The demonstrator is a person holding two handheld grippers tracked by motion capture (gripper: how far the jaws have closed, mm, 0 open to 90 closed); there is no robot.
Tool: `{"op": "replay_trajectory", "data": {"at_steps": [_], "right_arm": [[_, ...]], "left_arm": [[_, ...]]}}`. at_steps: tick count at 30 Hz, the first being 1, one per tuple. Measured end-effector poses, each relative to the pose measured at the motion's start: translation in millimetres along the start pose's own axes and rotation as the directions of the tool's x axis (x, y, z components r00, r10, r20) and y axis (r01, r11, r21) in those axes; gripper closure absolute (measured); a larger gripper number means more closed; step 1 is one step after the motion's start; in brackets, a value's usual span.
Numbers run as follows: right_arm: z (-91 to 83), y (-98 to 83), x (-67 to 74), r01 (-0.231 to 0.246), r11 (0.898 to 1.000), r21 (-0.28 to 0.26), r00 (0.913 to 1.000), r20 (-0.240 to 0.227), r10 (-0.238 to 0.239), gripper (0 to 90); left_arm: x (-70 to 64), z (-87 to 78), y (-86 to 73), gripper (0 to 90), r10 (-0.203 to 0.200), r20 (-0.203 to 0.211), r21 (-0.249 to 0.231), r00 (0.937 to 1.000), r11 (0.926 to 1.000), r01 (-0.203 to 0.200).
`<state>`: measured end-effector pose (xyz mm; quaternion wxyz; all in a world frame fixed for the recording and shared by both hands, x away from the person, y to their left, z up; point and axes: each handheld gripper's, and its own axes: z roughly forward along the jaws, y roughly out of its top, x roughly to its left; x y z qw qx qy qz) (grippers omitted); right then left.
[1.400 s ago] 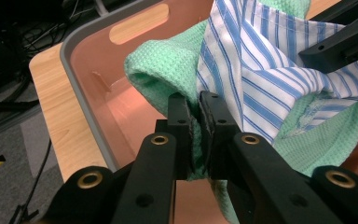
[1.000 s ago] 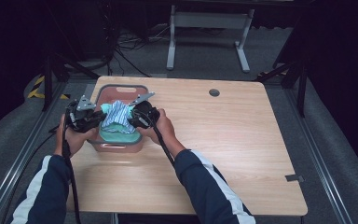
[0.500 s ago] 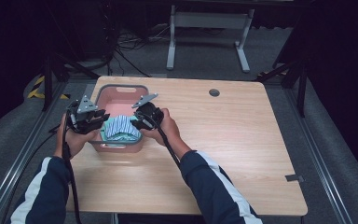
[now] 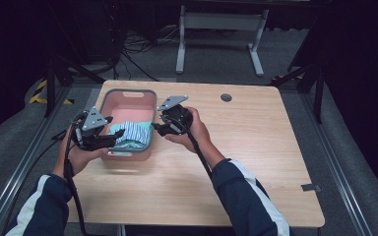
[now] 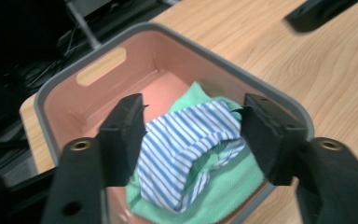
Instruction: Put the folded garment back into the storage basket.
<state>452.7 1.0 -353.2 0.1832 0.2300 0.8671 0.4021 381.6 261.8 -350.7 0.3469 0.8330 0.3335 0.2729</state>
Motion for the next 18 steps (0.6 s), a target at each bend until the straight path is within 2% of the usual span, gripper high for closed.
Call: {"op": "replay_trajectory", "data": {"at_steps": [2, 5, 7, 9, 13, 15, 18], "right_arm": [[-7.7, -3.2, -2.7, 0.019, 1.0, 0.015, 0.9996, 0.02, -0.019, 40.9], [-18.9, -9.2, -7.8, 0.017, 0.999, 0.03, 0.9986, 0.05, -0.019, 38.0], [-25.4, -14.3, -11.1, 0.023, 0.999, 0.043, 0.9981, 0.055, -0.025, 35.6], [-30.3, -19.1, -12.2, 0.032, 0.998, 0.051, 0.997, 0.069, -0.035, 34.2], [-38.4, -29.0, -14.4, 0.042, 0.997, 0.066, 0.9958, 0.078, -0.047, 30.1], [-43.4, -35.0, -15.8, 0.042, 0.996, 0.079, 0.9945, 0.093, -0.049, 27.9], [-50.0, -43.7, -18.7, 0.032, 0.996, 0.08, 0.9959, 0.082, -0.038, 27.3]], "left_arm": [[-7.1, -0.8, 0.8, 28.9, -0.011, -0.02, 0.017, 0.9997, 0.9998, 0.011], [-13.5, -6.0, 1.1, 26.5, -0.012, 0.001, -0.01, 0.9999, 0.9999, 0.012], [-17.8, -8.6, 1.6, 25.1, -0.014, -0.002, -0.021, 0.9999, 0.9997, 0.014], [-21.7, -10.7, 1.6, 24.1, -0.024, 0.02, -0.037, 0.9995, 0.999, 0.024], [-30.1, -11.2, 1.6, 24.0, -0.002, 0.043, -0.041, 0.9991, 0.9992, 0.004], [-36.8, -9.7, 0.4, 24.0, 0.004, 0.071, -0.047, 0.9975, 0.9989, 0.0], [-44.7, -7.1, 0.0, 24.0, 0.019, 0.075, -0.043, 0.997, 0.999, -0.015]]}}
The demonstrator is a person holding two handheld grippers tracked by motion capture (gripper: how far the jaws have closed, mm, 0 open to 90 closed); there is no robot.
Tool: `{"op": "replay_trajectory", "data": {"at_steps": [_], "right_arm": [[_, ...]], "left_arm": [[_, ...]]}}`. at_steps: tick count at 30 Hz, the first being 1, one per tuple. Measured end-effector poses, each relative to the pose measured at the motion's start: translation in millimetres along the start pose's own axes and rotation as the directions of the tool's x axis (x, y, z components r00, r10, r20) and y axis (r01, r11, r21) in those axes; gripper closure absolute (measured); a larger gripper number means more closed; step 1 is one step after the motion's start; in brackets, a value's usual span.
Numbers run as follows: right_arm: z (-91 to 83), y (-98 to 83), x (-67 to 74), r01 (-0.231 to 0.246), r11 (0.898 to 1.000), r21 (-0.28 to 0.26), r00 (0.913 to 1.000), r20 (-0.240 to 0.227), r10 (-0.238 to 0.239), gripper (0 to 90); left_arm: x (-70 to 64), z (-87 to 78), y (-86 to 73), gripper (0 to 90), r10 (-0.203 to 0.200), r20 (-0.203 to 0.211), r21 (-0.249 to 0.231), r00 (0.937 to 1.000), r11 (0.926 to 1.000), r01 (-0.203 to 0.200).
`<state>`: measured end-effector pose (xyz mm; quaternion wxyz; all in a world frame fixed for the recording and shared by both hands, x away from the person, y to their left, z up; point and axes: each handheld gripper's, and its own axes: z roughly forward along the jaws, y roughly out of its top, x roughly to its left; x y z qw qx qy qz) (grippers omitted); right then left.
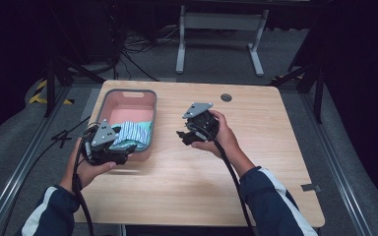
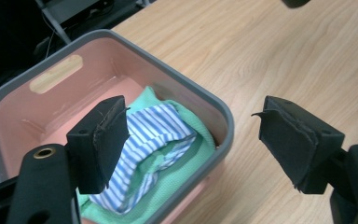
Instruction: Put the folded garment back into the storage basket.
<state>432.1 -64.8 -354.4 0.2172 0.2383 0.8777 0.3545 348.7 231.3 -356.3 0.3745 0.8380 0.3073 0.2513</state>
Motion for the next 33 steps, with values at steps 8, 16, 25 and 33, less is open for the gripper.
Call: {"op": "replay_trajectory", "data": {"at_steps": [8, 16, 25, 33], "right_arm": [[-16.9, -24.1, -4.9, 0.036, 0.998, 0.048, 0.9992, 0.018, -0.037, 28.7], [-36.9, -52.9, -7.1, 0.031, 0.999, 0.043, 0.9983, 0.048, -0.033, 28.8], [-50.9, -89.4, -5.7, 0.019, 0.998, 0.061, 0.997, 0.074, -0.023, 28.7], [-63.6, -135.2, -3.0, -0.012, 0.998, 0.061, 0.9965, 0.084, 0.007, 28.1]], "left_arm": [[-22.1, 11.0, -0.5, 21.7, 0.046, 0.035, -0.015, 0.9983, 0.9988, -0.046], [-44.9, 21.5, -3.1, 21.5, 0.119, 0.075, -0.012, 0.99, 0.9929, -0.119], [-63.9, 38.3, -12.2, 21.3, 0.097, 0.122, 0.009, 0.9877, 0.9951, -0.099], [-80.8, 54.7, -23.8, 21.9, 0.144, 0.185, 0.052, 0.9722, 0.9864, -0.156]]}}
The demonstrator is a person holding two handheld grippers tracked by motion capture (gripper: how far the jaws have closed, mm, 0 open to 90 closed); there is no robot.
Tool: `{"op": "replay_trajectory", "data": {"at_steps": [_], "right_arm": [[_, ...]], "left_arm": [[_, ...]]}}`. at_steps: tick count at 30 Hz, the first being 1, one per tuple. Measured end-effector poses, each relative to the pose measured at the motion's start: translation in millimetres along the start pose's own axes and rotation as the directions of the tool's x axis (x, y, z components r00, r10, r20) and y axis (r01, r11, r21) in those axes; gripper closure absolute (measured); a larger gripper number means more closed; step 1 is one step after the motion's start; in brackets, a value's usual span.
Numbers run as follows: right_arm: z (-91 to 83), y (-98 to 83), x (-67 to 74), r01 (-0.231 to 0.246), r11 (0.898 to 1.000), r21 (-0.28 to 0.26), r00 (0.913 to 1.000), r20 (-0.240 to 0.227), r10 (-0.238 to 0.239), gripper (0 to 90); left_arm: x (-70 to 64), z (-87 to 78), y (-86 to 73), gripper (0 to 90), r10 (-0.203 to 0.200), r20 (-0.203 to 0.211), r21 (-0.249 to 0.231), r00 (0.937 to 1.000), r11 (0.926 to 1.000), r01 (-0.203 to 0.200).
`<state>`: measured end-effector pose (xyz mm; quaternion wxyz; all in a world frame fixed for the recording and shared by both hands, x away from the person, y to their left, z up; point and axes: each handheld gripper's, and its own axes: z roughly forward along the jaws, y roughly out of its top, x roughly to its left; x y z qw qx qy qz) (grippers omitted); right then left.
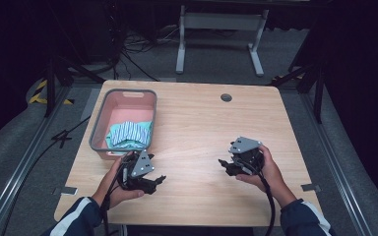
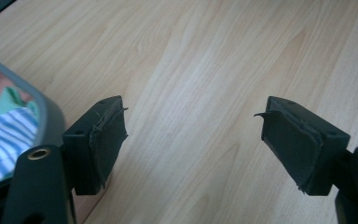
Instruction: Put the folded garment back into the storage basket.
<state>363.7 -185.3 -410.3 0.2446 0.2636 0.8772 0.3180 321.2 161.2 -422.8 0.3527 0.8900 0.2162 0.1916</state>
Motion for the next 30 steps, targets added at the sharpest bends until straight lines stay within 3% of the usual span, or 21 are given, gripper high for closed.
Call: {"op": "replay_trajectory", "data": {"at_steps": [4, 15, 16, 20, 22, 24, 26, 29, 30], "right_arm": [[-4.6, -18.8, -2.1, -0.017, 1.0, 0.015, 0.9998, 0.012, 0.017, 28.1], [-12.0, -68.5, -6.6, -0.07, 0.997, 0.042, 0.9973, 0.026, 0.069, 28.1], [-12.7, -79.2, -8.6, -0.092, 0.995, 0.04, 0.9955, 0.028, 0.091, 27.9], [-14.4, -92.4, -11.7, -0.116, 0.993, 0.034, 0.9929, 0.03, 0.115, 27.7], [-16.4, -106.0, -15.5, -0.176, 0.984, 0.027, 0.9843, 0.02, 0.175, 27.6], [-16.4, -109.1, -16.6, -0.186, 0.982, 0.03, 0.9824, 0.019, 0.186, 27.6], [-15.6, -119.9, -20.5, -0.234, 0.972, 0.033, 0.9722, 0.008, 0.234, 27.2], [-15.4, -124.3, -22.1, -0.258, 0.966, 0.022, 0.9663, 0.002, 0.258, 26.3], [-15.4, -126.8, -22.9, -0.284, 0.959, 0.012, 0.9588, -0.007, 0.284, 25.6]], "left_arm": [[-1.1, 7.2, -5.6, 21.7, -0.001, 0.024, 0.01, 0.9997, 0.9999, 0.0], [0.1, 22.0, -23.6, 20.0, 0.001, 0.041, 0.061, 0.9992, 0.9981, -0.003], [1.4, 22.8, -26.2, 20.0, -0.012, 0.048, 0.062, 0.9988, 0.998, 0.009], [5.3, 25.8, -32.3, 20.0, -0.058, 0.068, 0.057, 0.996, 0.9969, 0.054], [8.3, 29.9, -38.0, 20.2, -0.085, 0.085, 0.058, 0.9927, 0.9951, 0.08], [9.0, 31.3, -40.1, 20.1, -0.085, 0.09, 0.064, 0.9923, 0.9948, 0.079], [8.9, 34.7, -43.9, 19.4, -0.085, 0.109, 0.083, 0.9903, 0.9936, 0.076], [10.2, 36.1, -47.2, 18.3, -0.1, 0.124, 0.071, 0.9871, 0.9932, 0.092], [11.1, 36.9, -48.8, 17.1, -0.115, 0.129, 0.065, 0.985, 0.9921, 0.107]]}}
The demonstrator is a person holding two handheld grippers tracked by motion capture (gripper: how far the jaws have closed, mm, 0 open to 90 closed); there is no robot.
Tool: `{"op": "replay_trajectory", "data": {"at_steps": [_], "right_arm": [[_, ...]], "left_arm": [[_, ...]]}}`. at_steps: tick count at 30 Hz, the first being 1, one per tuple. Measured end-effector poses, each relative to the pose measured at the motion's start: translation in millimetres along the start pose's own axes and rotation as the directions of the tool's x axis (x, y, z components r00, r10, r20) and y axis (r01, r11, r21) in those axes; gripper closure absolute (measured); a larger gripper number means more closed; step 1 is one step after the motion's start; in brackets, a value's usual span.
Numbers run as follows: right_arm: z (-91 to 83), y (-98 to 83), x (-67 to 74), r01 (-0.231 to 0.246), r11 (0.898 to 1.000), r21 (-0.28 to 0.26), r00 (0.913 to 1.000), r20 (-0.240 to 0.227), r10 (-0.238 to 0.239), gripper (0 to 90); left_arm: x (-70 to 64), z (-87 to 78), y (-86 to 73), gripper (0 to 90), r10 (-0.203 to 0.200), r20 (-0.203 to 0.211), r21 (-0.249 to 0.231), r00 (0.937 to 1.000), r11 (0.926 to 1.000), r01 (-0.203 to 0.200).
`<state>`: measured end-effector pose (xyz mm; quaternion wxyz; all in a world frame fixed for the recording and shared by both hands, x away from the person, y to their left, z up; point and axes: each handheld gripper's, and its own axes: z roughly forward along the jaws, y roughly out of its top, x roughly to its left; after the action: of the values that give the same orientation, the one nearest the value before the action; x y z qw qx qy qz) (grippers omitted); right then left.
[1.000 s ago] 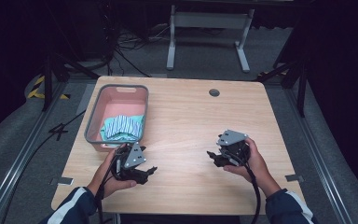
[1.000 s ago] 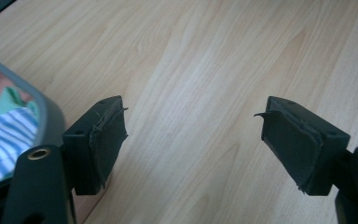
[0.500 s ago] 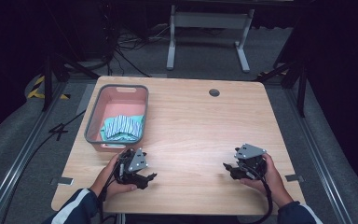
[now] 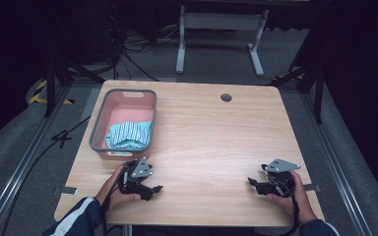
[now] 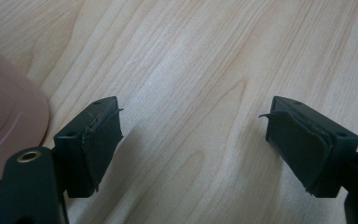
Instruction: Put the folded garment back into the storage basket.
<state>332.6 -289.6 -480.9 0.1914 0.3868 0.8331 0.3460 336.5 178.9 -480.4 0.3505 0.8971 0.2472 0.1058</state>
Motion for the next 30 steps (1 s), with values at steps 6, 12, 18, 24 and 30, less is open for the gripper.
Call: {"op": "replay_trajectory", "data": {"at_steps": [6, 12, 18, 24, 30], "right_arm": [[1.6, -6.7, -7.8, -0.06, 0.998, -0.017, 0.9981, -0.017, 0.06, 18.3], [0.5, -7.7, -7.6, -0.063, 0.998, -0.019, 0.9979, -0.016, 0.063, 18.3], [0.4, -7.8, -7.5, -0.062, 0.998, -0.019, 0.998, -0.015, 0.062, 18.2], [0.5, -7.7, -7.6, -0.064, 0.998, -0.019, 0.9979, -0.015, 0.063, 18.2], [0.4, -7.7, -7.6, -0.065, 0.998, -0.018, 0.9978, -0.016, 0.064, 18.1]], "left_arm": [[4.2, 0.6, -3.5, 15.2, -0.028, 0.018, -0.015, 0.9994, 0.9995, 0.029], [4.3, 0.6, -3.4, 14.8, -0.029, 0.018, -0.013, 0.9994, 0.9995, 0.03], [3.8, 0.8, -3.2, 14.2, -0.03, 0.014, -0.009, 0.9994, 0.9995, 0.031], [3.4, 1.1, -2.7, 13.5, -0.032, 0.012, -0.007, 0.9994, 0.9994, 0.033], [3.3, 1.5, -2.4, 12.9, -0.033, 0.013, -0.006, 0.9994, 0.9994, 0.033]]}}
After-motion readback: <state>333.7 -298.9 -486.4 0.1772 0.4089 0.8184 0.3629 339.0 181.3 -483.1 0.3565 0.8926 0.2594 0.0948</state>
